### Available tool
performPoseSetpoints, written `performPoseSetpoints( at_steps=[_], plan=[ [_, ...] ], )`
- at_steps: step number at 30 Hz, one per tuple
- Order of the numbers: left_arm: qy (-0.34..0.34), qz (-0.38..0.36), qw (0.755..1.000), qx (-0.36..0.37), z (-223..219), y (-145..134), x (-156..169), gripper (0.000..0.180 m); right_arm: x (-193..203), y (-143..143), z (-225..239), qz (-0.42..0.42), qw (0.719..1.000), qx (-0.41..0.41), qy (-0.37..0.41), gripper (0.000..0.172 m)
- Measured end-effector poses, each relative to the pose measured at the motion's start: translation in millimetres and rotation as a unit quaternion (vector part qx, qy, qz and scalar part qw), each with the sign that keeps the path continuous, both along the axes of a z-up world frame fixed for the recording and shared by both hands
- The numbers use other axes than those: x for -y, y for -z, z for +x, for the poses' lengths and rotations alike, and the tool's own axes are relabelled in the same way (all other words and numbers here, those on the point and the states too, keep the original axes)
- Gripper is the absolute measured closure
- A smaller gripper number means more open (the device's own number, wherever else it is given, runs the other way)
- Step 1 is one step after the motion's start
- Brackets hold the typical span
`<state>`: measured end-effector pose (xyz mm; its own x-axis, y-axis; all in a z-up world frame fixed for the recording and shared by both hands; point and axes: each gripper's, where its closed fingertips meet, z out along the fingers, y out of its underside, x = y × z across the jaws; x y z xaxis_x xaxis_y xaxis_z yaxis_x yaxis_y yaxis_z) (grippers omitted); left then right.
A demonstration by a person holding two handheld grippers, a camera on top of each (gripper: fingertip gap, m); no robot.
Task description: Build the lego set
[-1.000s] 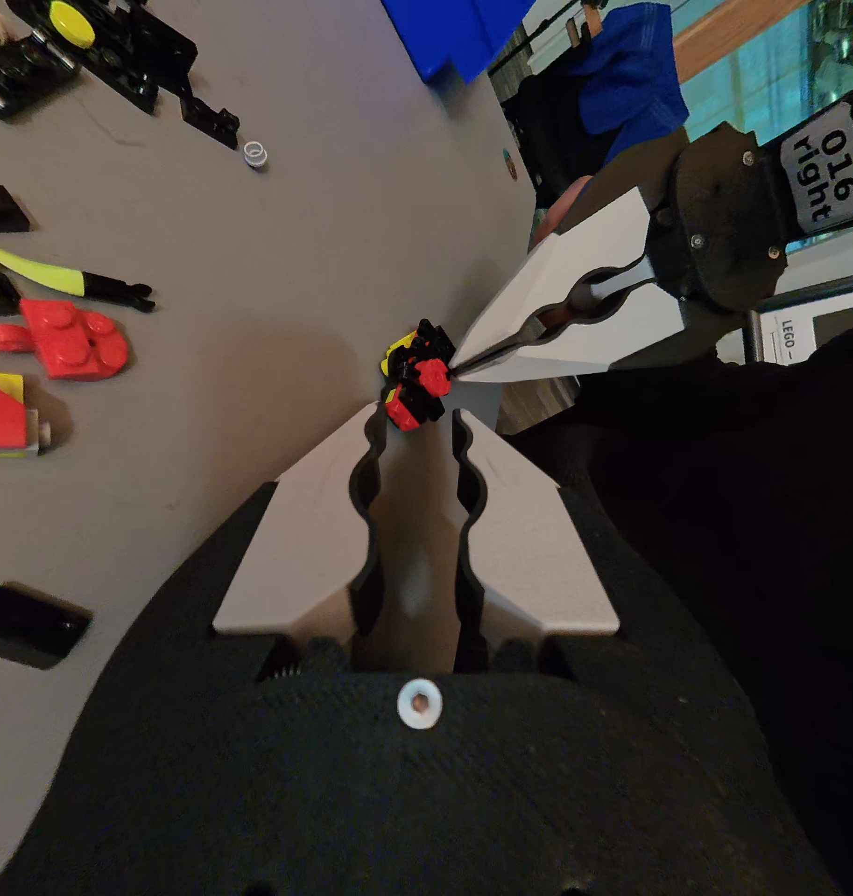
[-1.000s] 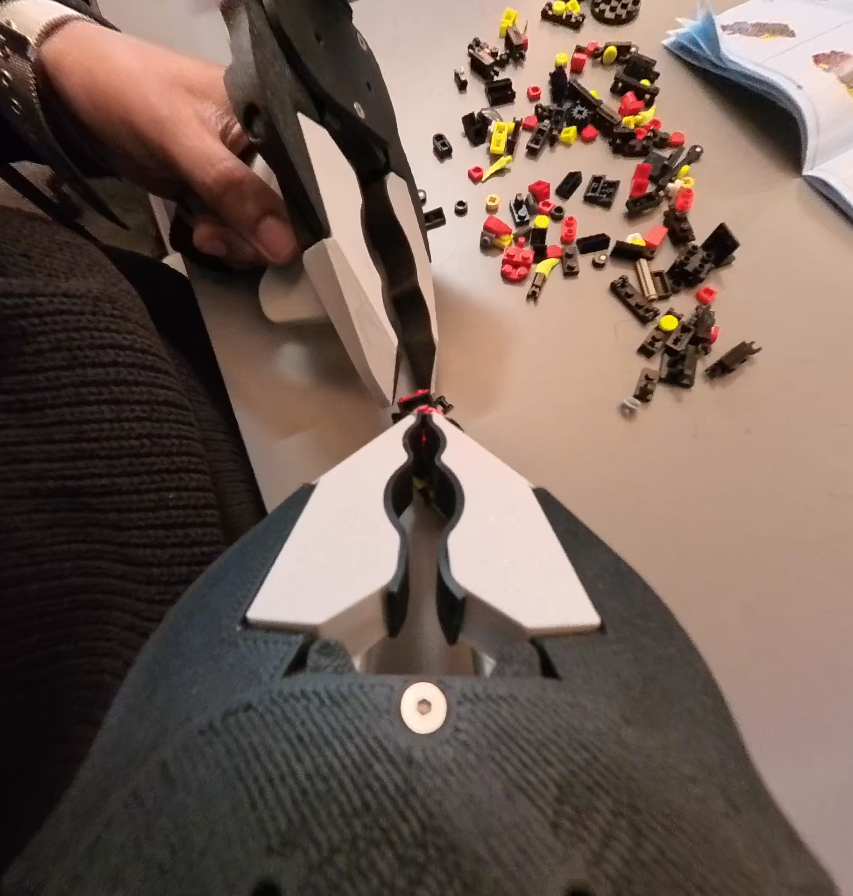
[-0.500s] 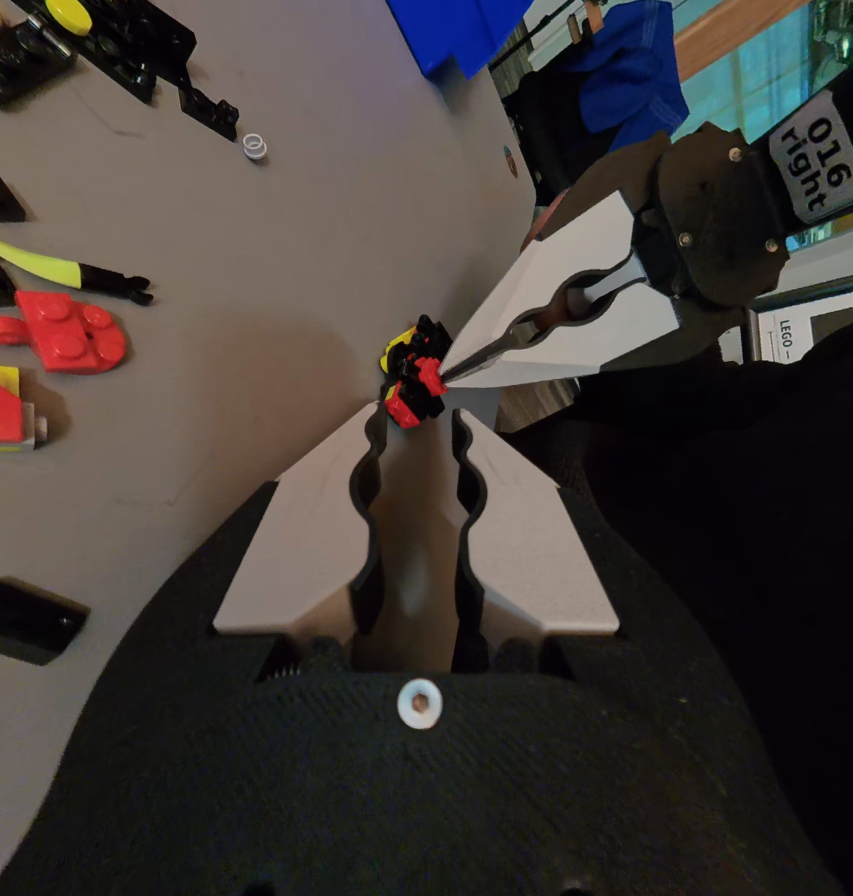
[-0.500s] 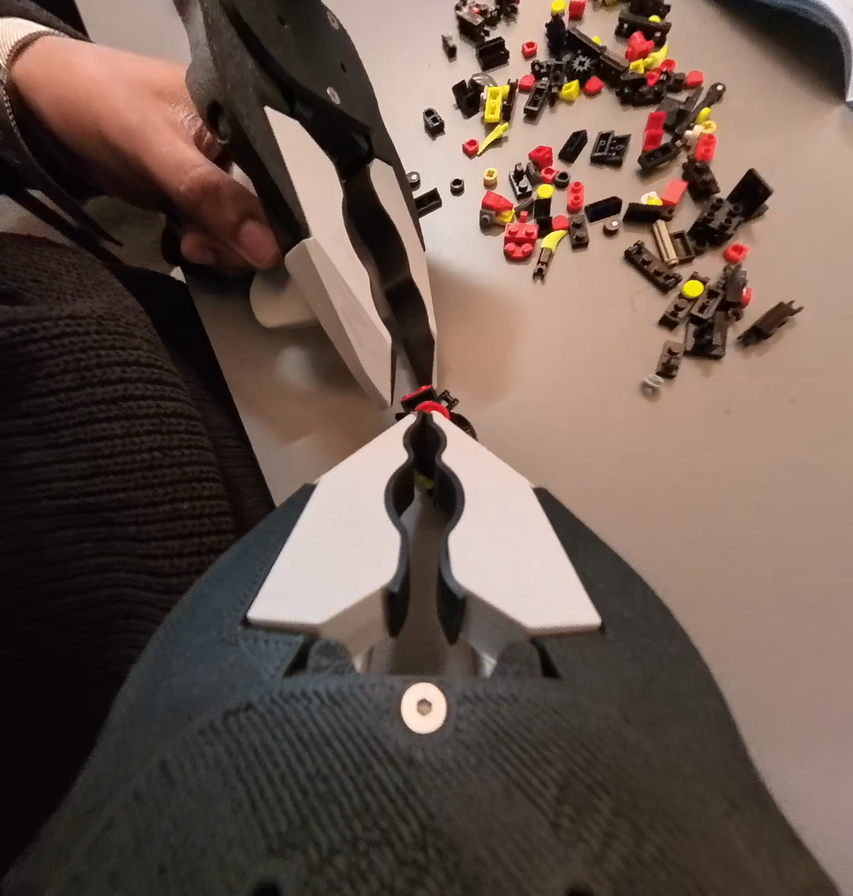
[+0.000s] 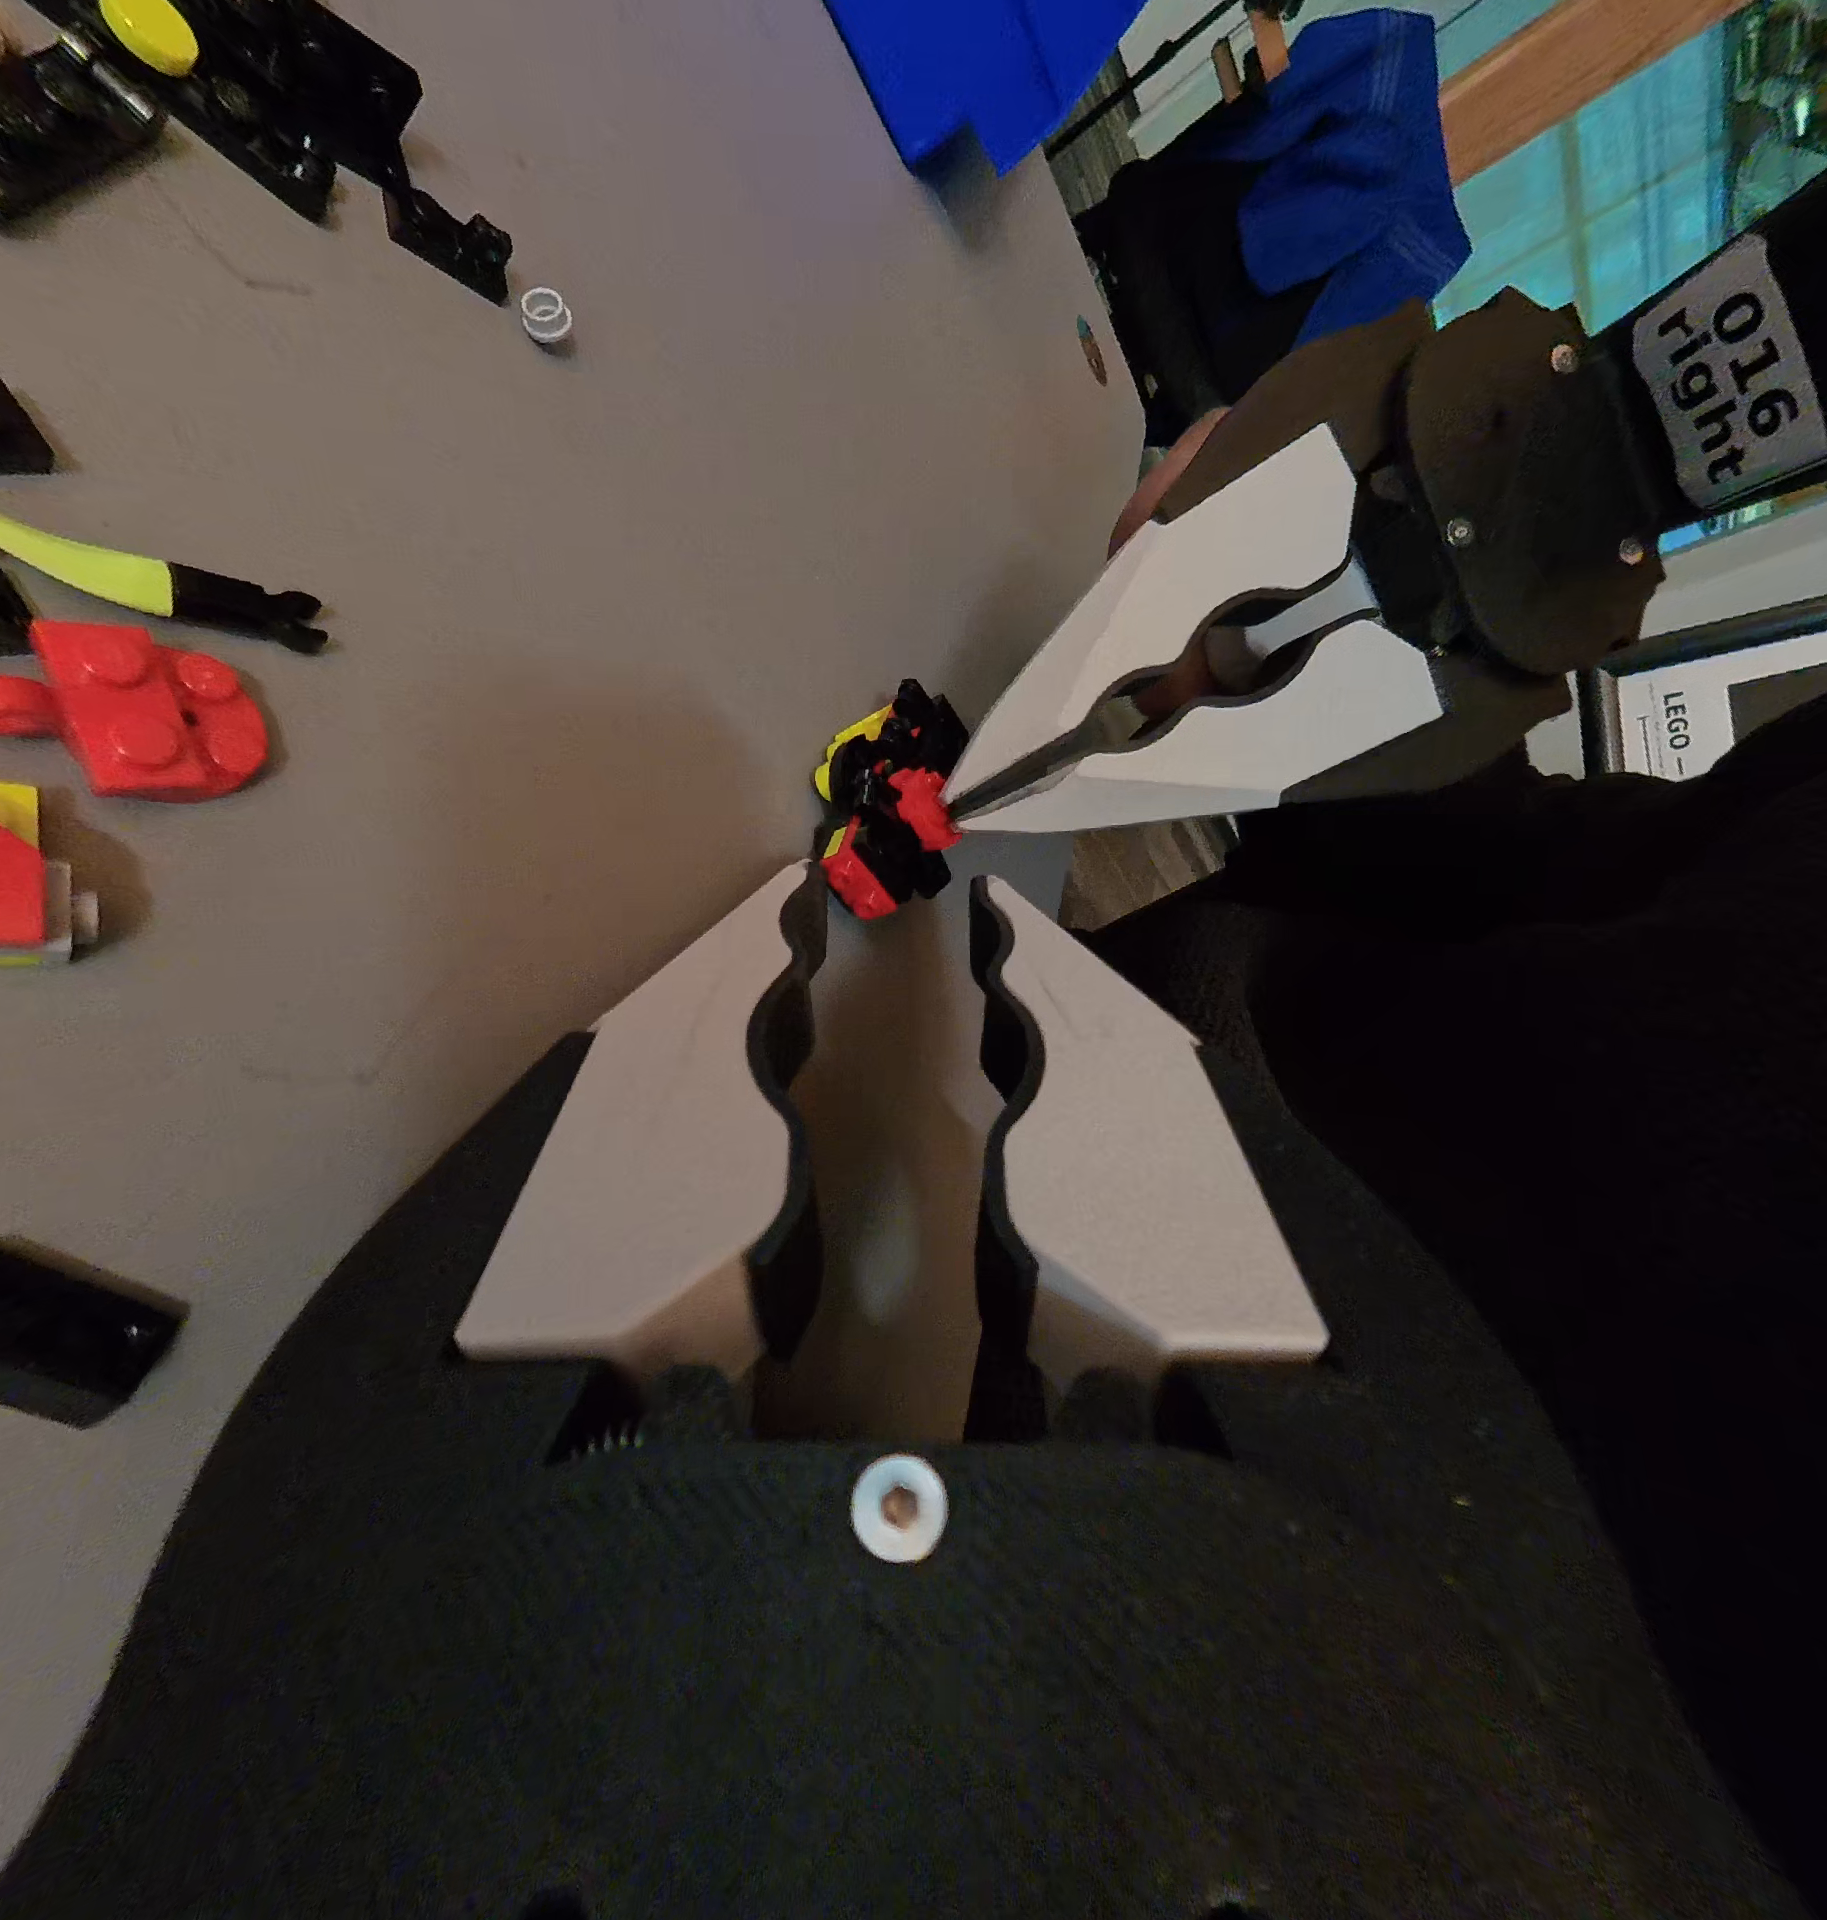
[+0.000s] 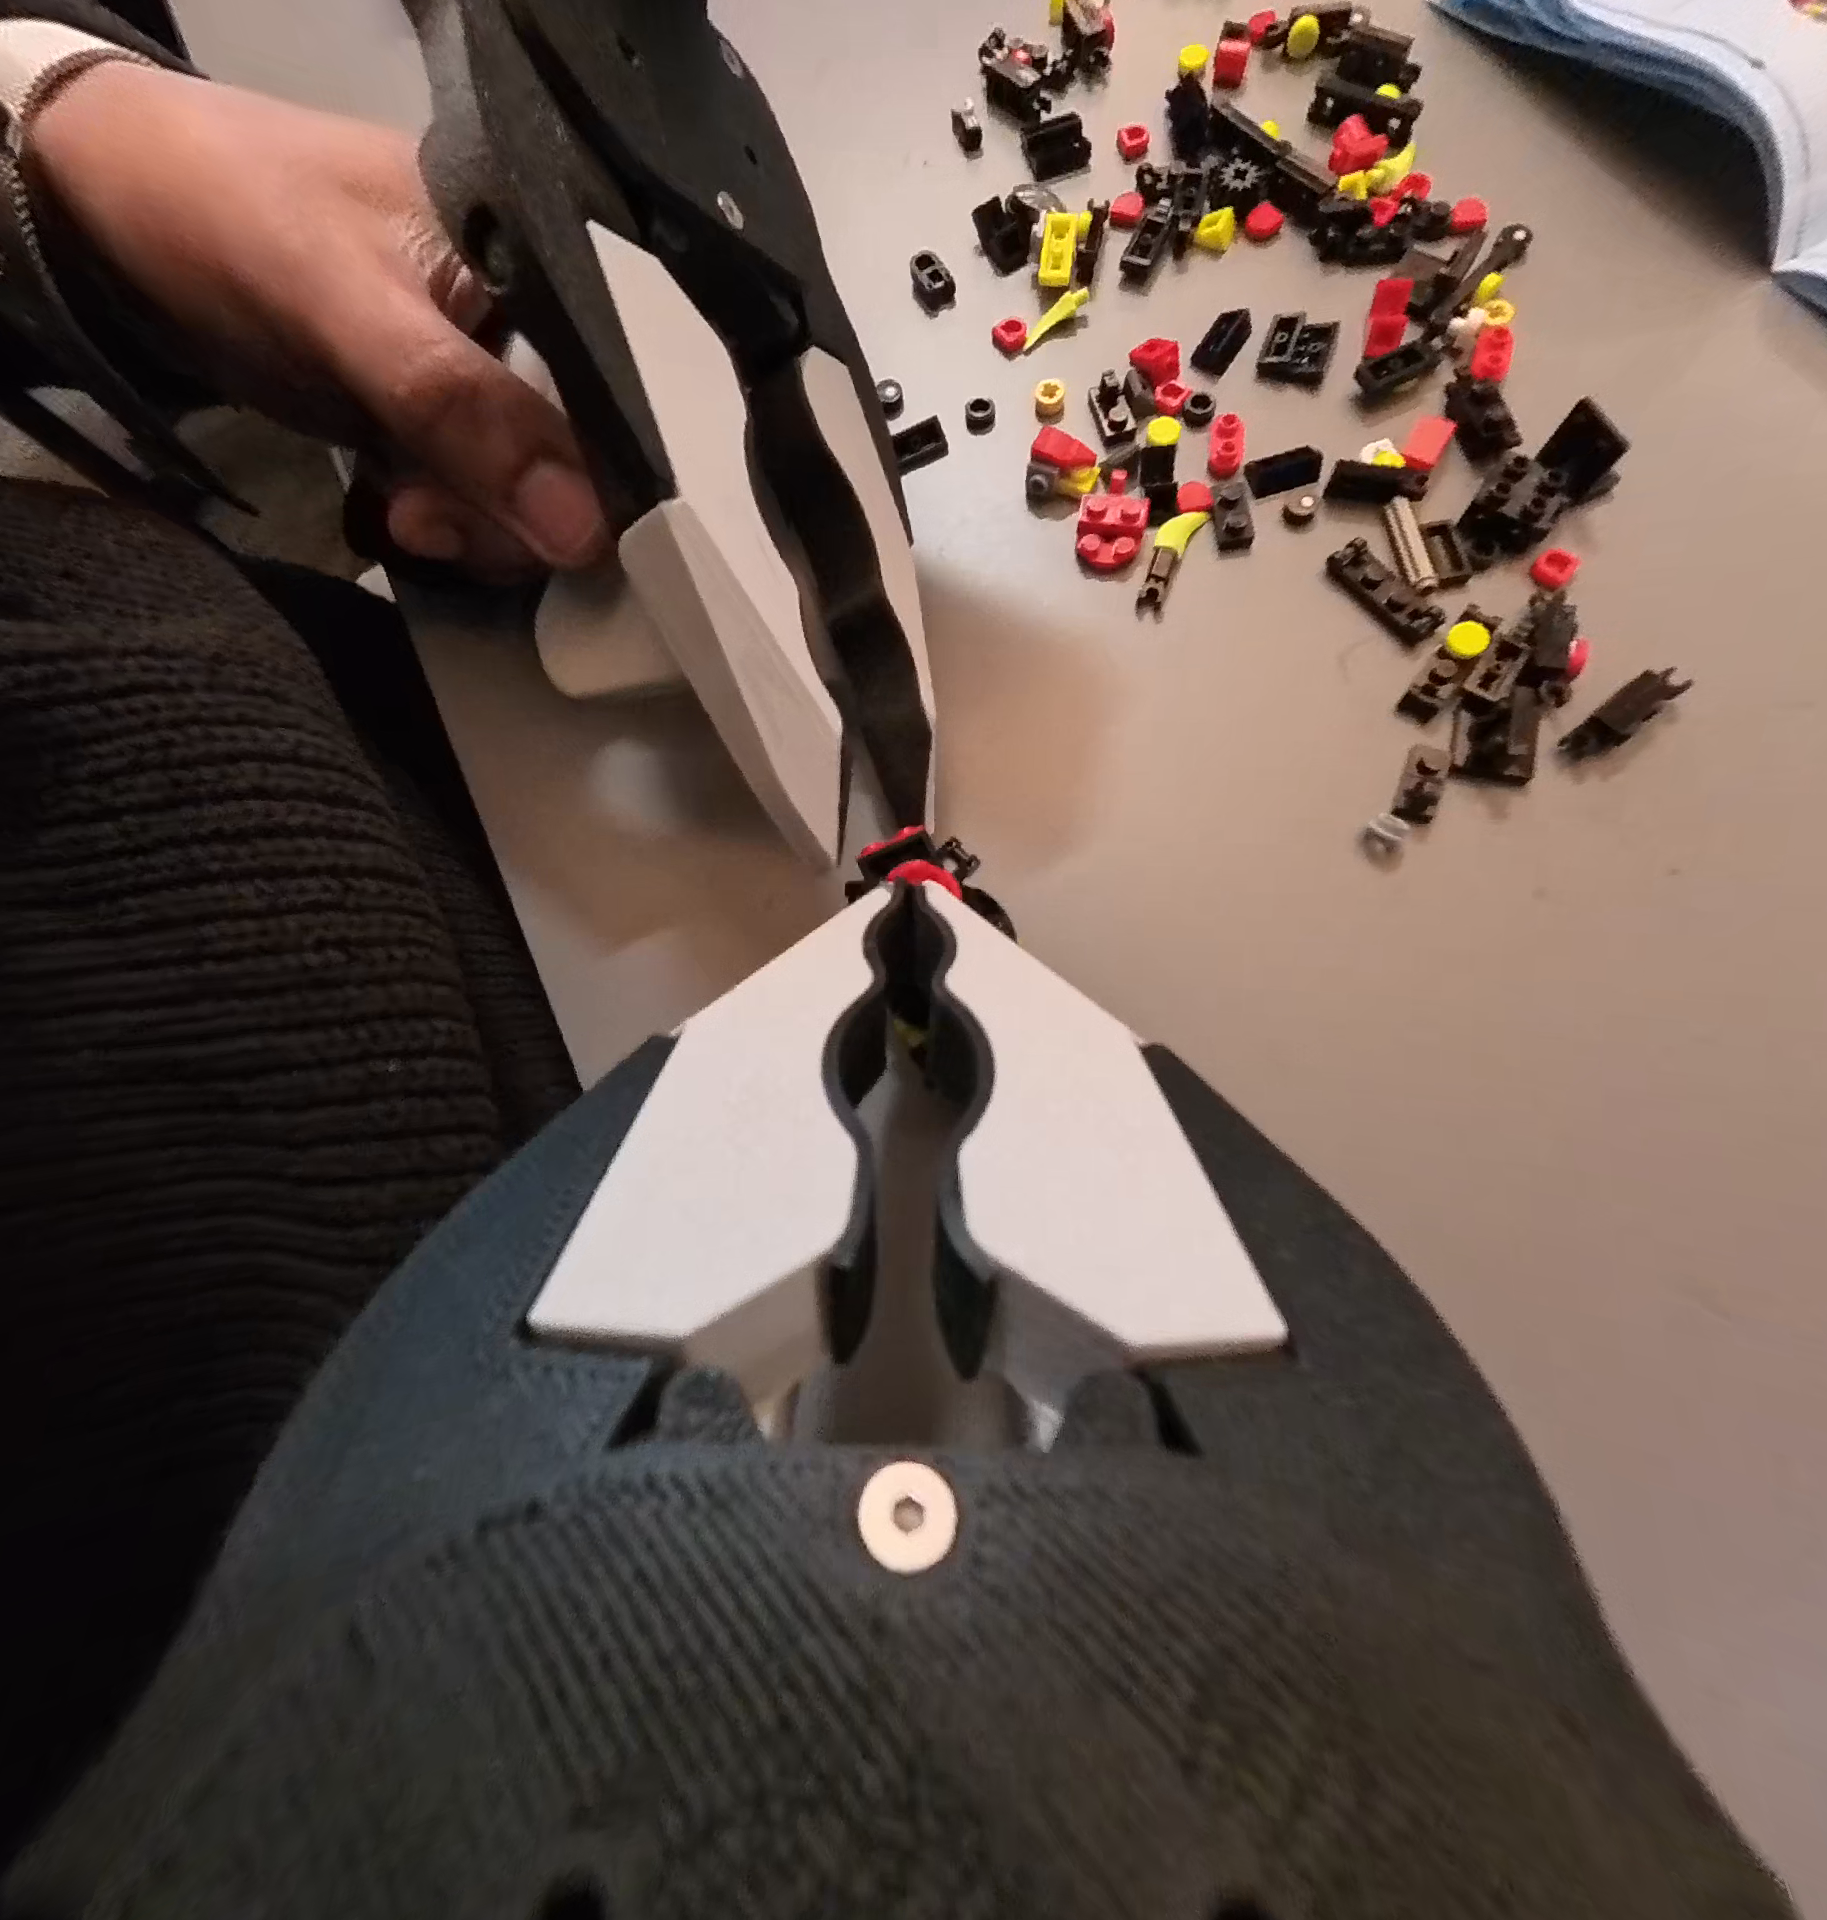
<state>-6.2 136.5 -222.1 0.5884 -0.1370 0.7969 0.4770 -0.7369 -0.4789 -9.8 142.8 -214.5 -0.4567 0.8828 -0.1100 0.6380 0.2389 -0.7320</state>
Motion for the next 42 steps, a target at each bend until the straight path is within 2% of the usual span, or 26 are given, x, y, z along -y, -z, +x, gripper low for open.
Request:
performPoseSetpoints(
  at_steps=[5, 8, 11, 17, 30, 42],
  plan=[
    [-0.001, 0.0, 1.0, 0.002, -0.2, -0.5, -0.1, 0.154, -3.5, -39.3, -5.7, -0.095, 0.993, -0.066, 0.014, 0.172],
    [-0.001, 0.0, 1.0, 0.003, -0.2, -0.5, -0.1, 0.154, -16.5, -29.7, -3.9, -0.076, 0.995, -0.051, 0.03, 0.172],
    [-0.001, 0.0, 1.0, 0.002, -0.1, -0.4, -0.1, 0.154, -14.8, -19.8, 0.0, -0.035, 0.999, -0.038, 0.009, 0.172],
    [0.0, 0.0, 1.0, 0.003, -0.1, -0.4, -0.1, 0.154, 0.9, -7.2, 4.7, 0.014, 0.999, -0.02, -0.035, 0.155],
    [0.0, 0.0, 1.0, 0.006, -0.2, -0.5, 0.1, 0.154, 3.9, 2.7, 3.6, 0.029, 0.999, -0.002, -0.04, 0.157],
    [0.0, 0.0, 1.0, 0.01, -0.6, -1.1, 0.1, 0.154, -9.3, -7.7, -1.0, 0.014, 0.999, -0.023, -0.038, 0.158]
  ],
)
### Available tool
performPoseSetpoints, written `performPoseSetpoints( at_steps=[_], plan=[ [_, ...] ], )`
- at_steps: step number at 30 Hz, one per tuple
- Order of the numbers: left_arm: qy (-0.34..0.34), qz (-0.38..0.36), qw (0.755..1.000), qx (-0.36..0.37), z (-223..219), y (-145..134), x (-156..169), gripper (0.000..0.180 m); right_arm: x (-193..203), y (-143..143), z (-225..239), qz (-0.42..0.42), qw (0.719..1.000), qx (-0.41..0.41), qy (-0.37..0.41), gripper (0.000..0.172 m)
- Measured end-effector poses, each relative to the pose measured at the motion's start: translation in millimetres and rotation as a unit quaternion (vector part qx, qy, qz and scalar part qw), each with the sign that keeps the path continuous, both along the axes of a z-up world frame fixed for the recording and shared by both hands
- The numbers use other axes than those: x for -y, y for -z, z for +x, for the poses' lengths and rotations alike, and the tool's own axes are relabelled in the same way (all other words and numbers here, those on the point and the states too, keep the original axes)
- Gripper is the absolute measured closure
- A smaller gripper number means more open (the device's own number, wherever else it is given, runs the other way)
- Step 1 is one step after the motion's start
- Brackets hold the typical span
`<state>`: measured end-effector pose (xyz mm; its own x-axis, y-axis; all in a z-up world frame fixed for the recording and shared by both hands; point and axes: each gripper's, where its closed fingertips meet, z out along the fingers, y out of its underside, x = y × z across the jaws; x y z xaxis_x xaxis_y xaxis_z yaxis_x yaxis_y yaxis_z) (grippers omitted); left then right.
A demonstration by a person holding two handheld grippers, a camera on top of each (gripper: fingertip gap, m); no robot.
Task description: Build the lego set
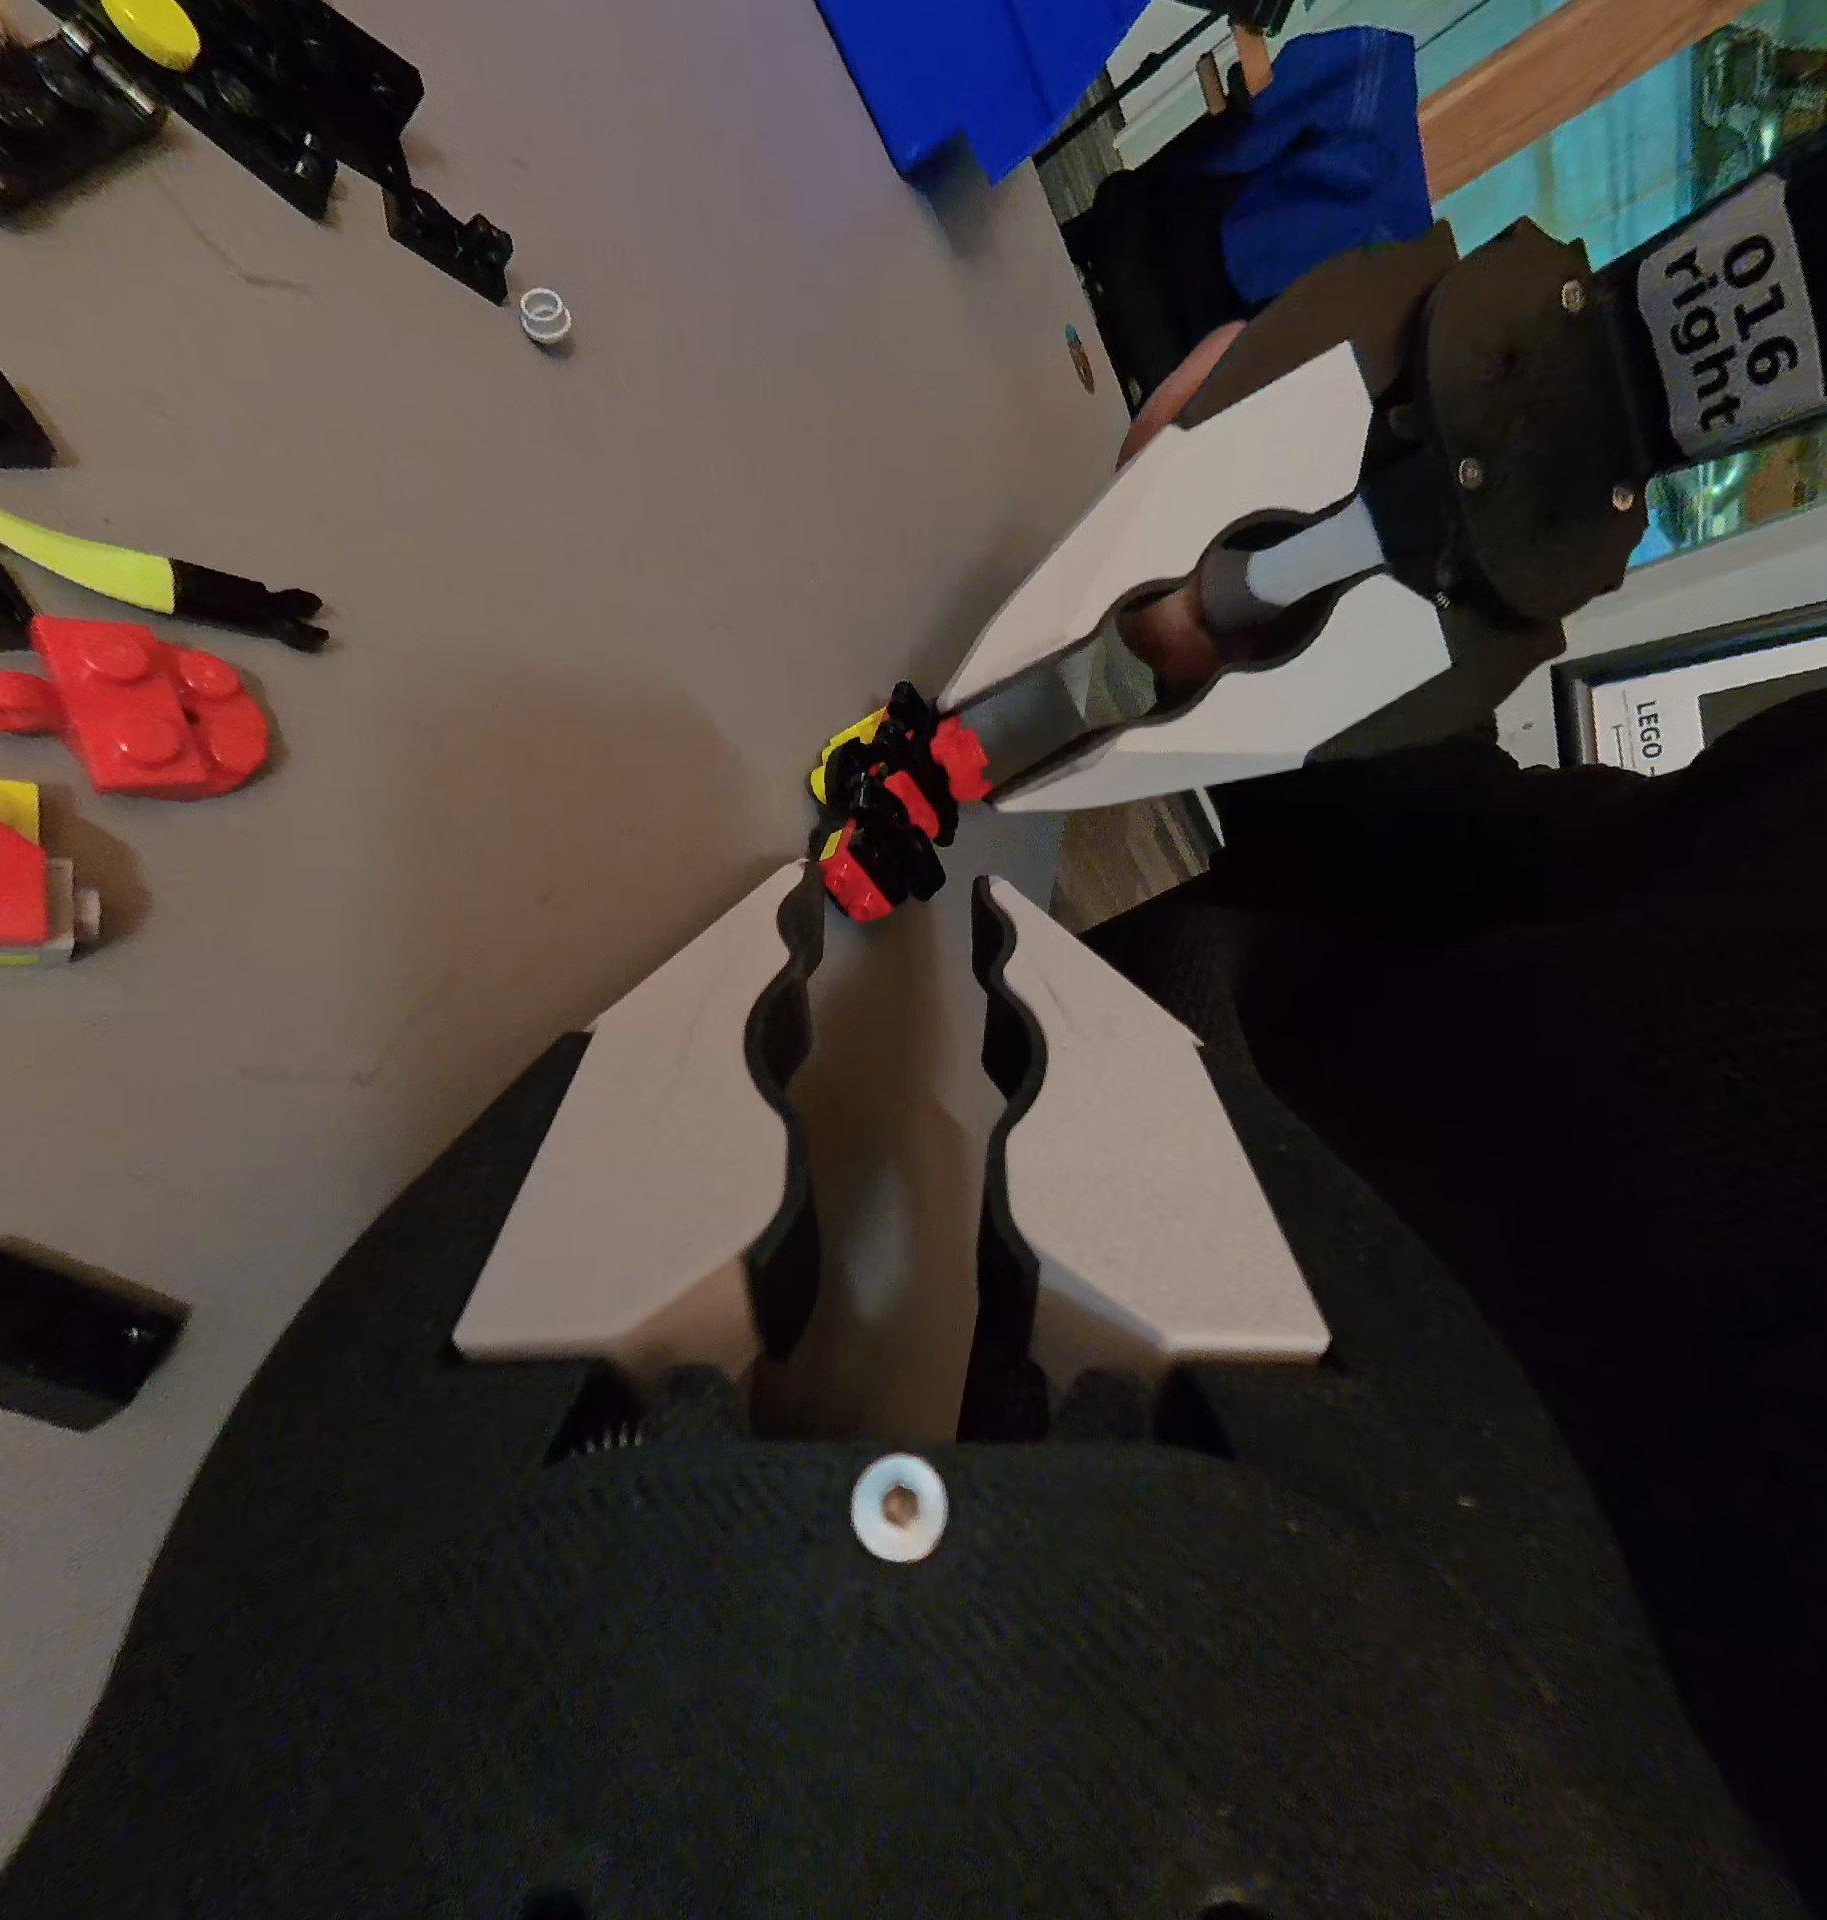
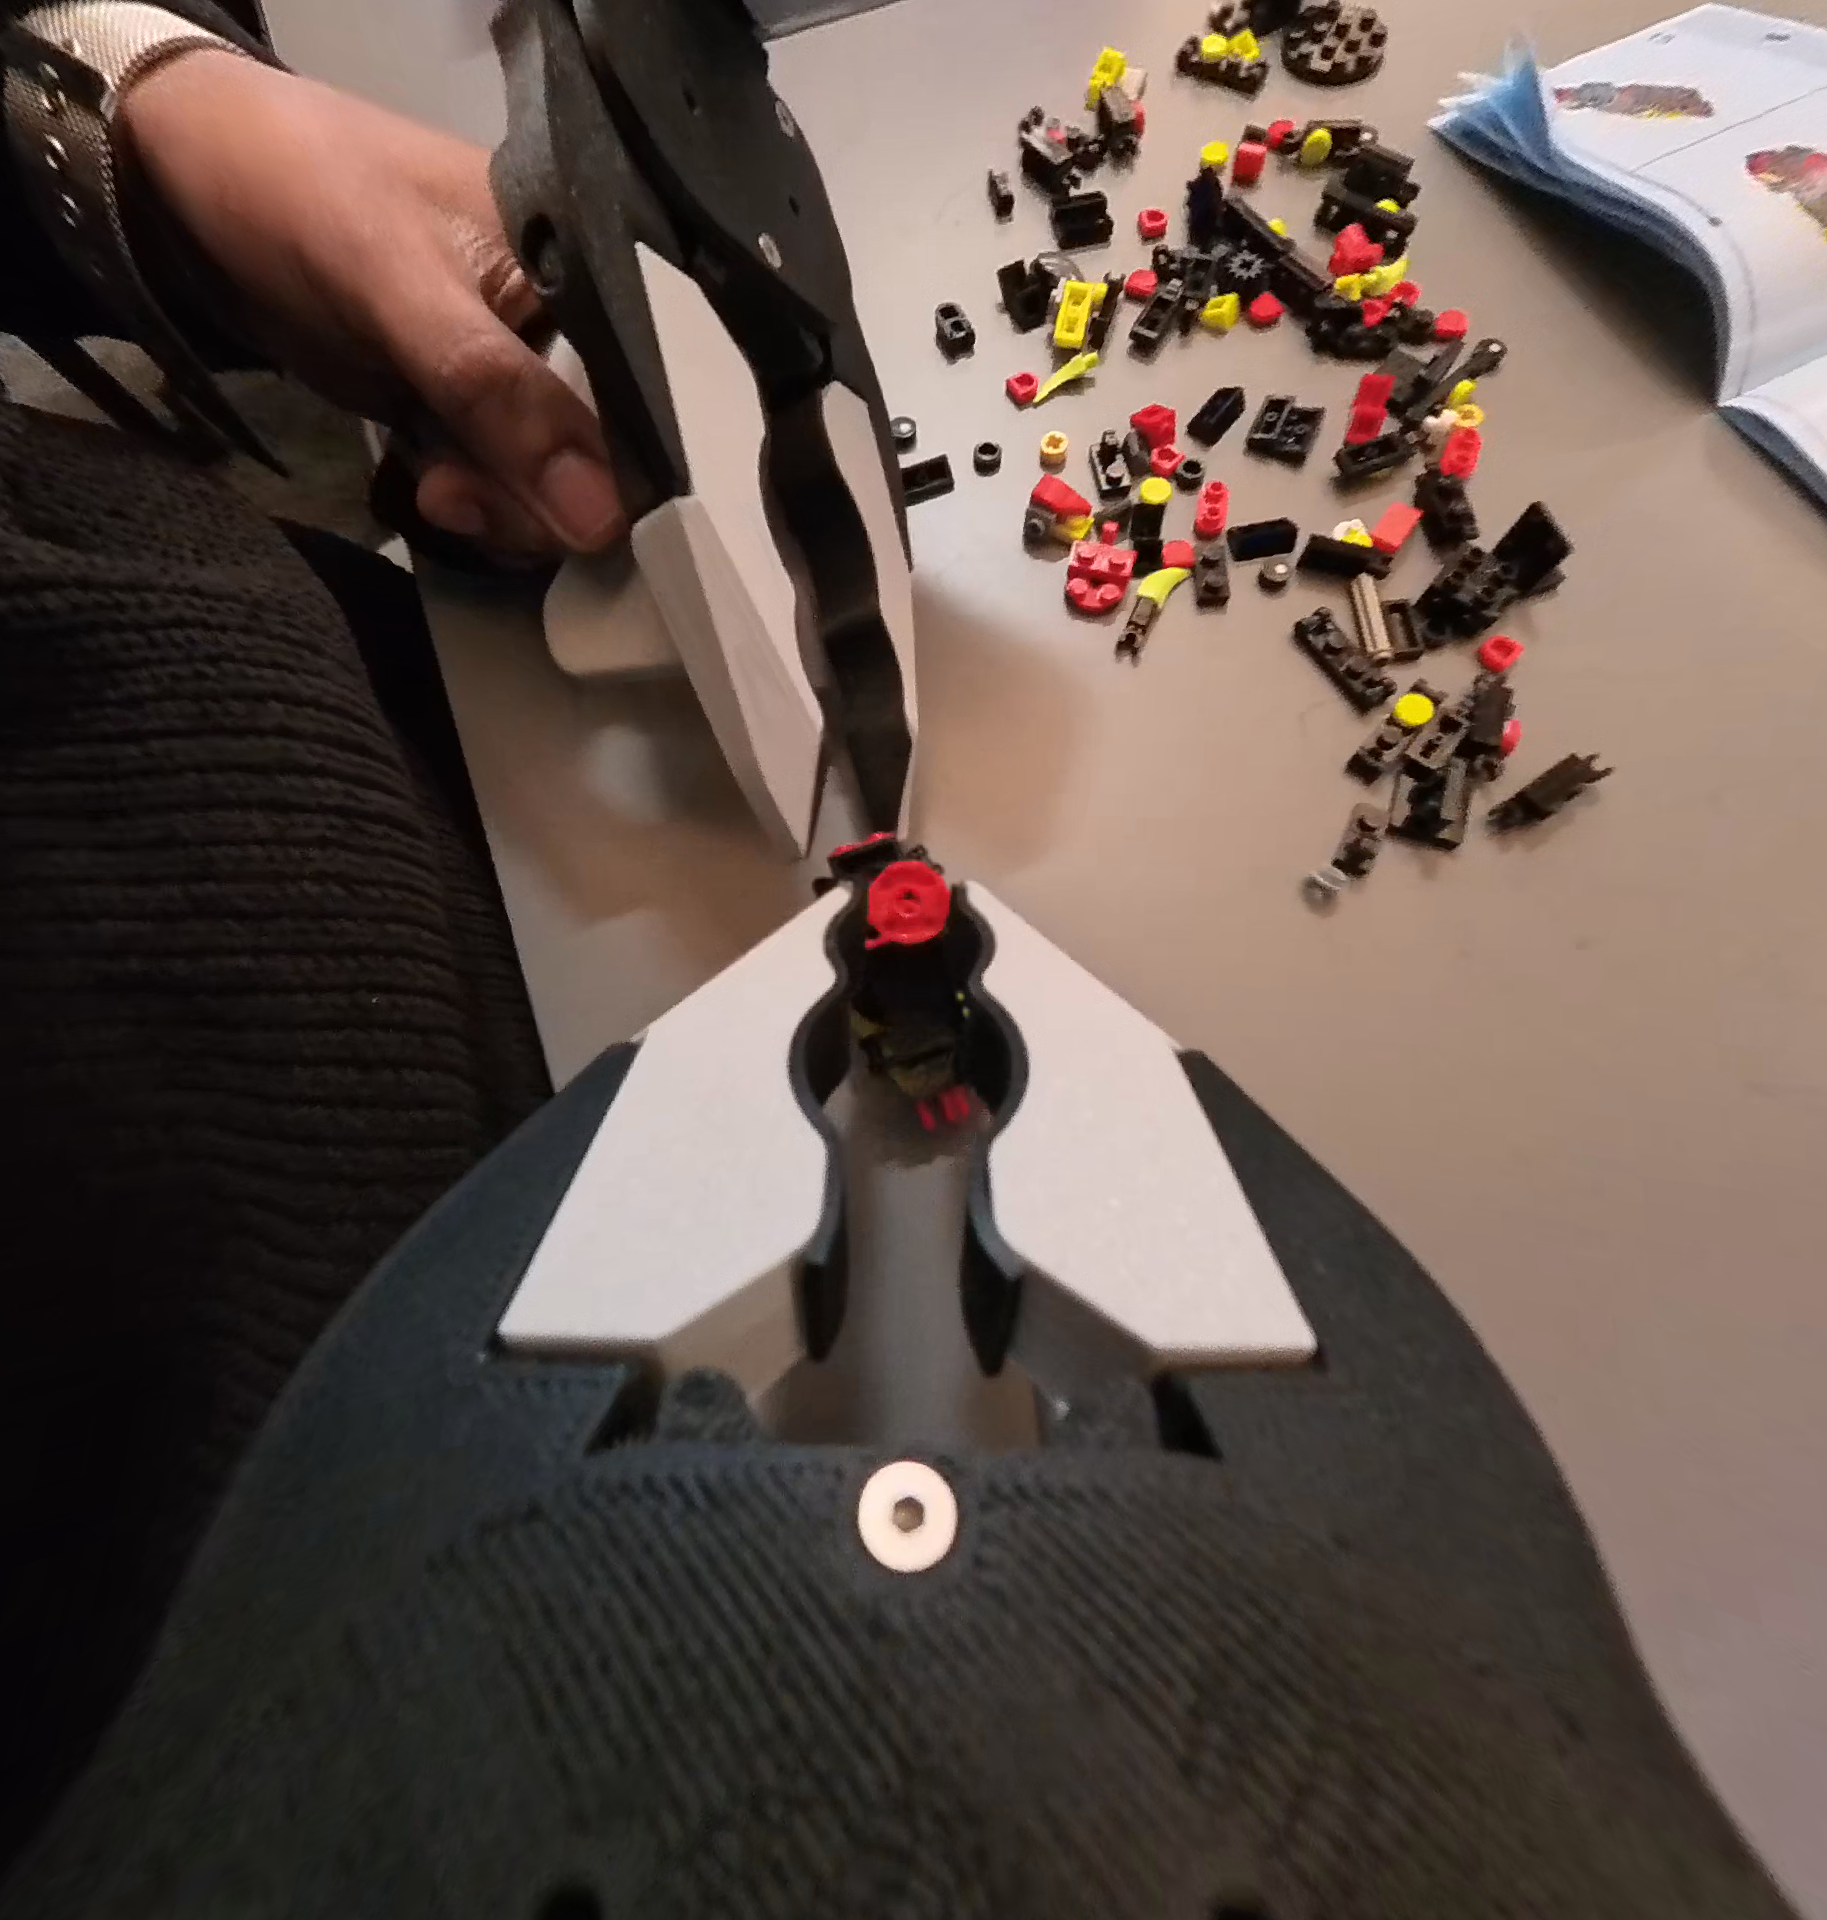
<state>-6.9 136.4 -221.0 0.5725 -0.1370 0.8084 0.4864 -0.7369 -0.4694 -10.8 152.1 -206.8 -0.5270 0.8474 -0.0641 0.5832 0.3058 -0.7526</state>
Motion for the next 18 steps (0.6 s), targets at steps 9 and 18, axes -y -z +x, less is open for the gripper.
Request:
performPoseSetpoints(
  at_steps=[9, 18],
  plan=[
    [0.003, 0.003, 1.0, -0.003, 0.0, 0.0, 0.3, 0.154, 0.5, -8.7, 0.1, -0.051, 0.999, -0.014, 0.004, 0.158],
    [0.002, 0.006, 1.0, -0.003, -1.2, 0.1, -0.4, 0.156, 2.3, -12.3, 0.9, -0.076, 0.997, -0.023, 0.001, 0.158]
  ],
)
